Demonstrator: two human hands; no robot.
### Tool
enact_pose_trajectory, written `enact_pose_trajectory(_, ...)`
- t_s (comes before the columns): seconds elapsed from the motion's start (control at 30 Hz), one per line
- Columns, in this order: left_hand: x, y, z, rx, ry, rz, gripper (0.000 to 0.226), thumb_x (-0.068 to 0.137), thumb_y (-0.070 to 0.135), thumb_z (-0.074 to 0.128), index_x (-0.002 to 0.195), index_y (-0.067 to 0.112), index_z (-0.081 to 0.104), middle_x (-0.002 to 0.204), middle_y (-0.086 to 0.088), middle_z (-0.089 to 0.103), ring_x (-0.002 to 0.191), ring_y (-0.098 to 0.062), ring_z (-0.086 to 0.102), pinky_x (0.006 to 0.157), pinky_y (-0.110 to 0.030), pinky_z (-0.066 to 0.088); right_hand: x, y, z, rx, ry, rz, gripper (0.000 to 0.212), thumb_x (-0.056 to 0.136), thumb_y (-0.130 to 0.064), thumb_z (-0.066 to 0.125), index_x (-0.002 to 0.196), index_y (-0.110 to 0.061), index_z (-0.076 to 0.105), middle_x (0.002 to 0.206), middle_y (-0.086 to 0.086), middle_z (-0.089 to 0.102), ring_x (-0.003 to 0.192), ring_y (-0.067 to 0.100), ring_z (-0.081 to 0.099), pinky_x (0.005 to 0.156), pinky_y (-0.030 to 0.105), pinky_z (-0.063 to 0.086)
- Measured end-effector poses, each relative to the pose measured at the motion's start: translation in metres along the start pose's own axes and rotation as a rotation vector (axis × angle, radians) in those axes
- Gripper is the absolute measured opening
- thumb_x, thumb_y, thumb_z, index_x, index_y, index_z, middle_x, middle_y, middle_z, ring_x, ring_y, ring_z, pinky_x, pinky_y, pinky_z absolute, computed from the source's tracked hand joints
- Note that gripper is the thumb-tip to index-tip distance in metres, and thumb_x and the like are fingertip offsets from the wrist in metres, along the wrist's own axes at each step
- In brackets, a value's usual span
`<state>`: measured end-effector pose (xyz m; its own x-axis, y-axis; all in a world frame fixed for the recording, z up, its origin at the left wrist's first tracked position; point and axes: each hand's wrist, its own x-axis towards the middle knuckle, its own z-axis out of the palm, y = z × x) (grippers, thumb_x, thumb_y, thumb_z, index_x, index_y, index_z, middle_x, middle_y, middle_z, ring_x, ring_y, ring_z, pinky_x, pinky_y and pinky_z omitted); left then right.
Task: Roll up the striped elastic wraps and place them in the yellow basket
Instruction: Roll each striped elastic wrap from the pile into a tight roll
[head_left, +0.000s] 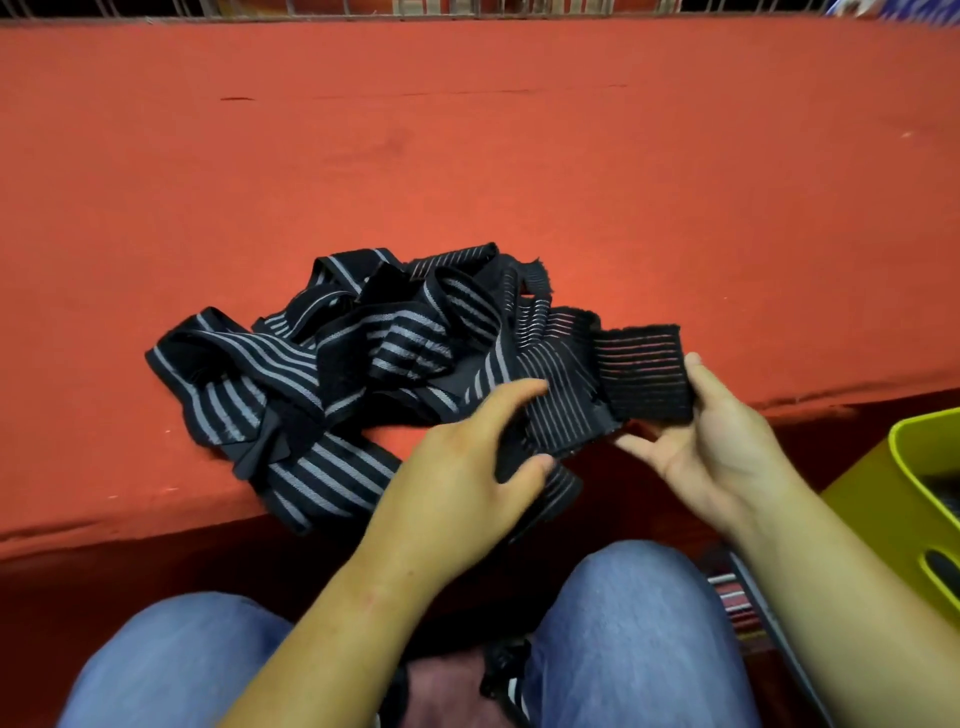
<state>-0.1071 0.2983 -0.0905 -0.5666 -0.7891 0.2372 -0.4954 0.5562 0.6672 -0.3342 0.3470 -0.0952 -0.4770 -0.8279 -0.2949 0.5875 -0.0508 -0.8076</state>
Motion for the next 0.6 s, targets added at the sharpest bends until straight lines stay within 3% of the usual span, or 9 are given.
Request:
enact_pose_trajectory(0.1,0.019,0.013,0.019,0.145,-0.086,0.023,0.076,0.090,0.055,0.066,0.155,0.049,0.027,0.092,-0.001,0.074,0.091,-0.021,0.070,0.085,-0.041,0.058,-0.003,0.003,0.008,-0.011,-0.014,-0.001,0.050,0.110,-0.043,0.039,0.137,-0.008,0.063,0.123,0.014,0.075,0.110,0.024,0.075,0.099,0.050,0.057)
enact_pose_trajectory(0.2,0.036,0.016,0.033,0.306,-0.134,-0.008,0.074,0.093,0.060,0.061,0.156,0.044,0.027,0.116,-0.004,0.073,0.115,-0.031,0.066,0.092,-0.044,0.056,-0.006,0.005,0.014,-0.033,-0.011,-0.003,0.053,0.110,-0.043,0.038,0.139,-0.004,0.061,0.124,0.017,0.074,0.112,0.026,0.074,0.102,0.043,0.056)
enact_pose_trajectory(0.3,0.043,0.017,0.044,0.413,-0.150,-0.043,0.054,0.098,0.057,0.056,0.147,0.038,0.044,0.124,-0.005,0.069,0.116,-0.035,0.065,0.089,-0.043,0.054,-0.006,0.003,0.017,0.031,-0.047,-0.042,0.054,0.108,-0.041,0.041,0.137,0.000,0.060,0.125,0.020,0.073,0.119,0.030,0.071,0.101,0.041,0.057)
enact_pose_trajectory(0.43,0.050,0.013,0.051,0.413,-0.157,-0.099,0.043,0.099,0.054,0.056,0.138,0.037,0.055,0.125,-0.003,0.067,0.118,-0.032,0.064,0.089,-0.042,0.052,-0.010,-0.033,0.026,0.148,-0.064,-0.222,0.058,0.089,-0.045,0.051,0.129,-0.005,0.065,0.123,0.014,0.072,0.125,0.026,0.064,0.111,0.043,0.050)
enact_pose_trajectory(0.5,0.049,0.010,0.052,0.367,-0.153,-0.110,0.041,0.099,0.052,0.058,0.138,0.038,0.056,0.126,0.000,0.067,0.120,-0.029,0.062,0.091,-0.042,0.052,-0.016,-0.055,0.025,0.201,-0.060,-0.269,0.051,0.091,-0.046,0.049,0.121,-0.011,0.069,0.122,0.010,0.073,0.126,0.024,0.064,0.111,0.045,0.050)
enact_pose_trajectory(0.6,0.051,0.010,0.051,0.334,-0.150,-0.140,0.042,0.098,0.052,0.058,0.138,0.039,0.056,0.127,0.002,0.069,0.122,-0.028,0.062,0.092,-0.043,0.054,-0.033,-0.084,0.022,0.292,-0.202,-0.236,0.055,0.105,-0.049,0.037,0.112,-0.011,0.076,0.125,0.010,0.073,0.130,0.027,0.064,0.108,0.050,0.051)
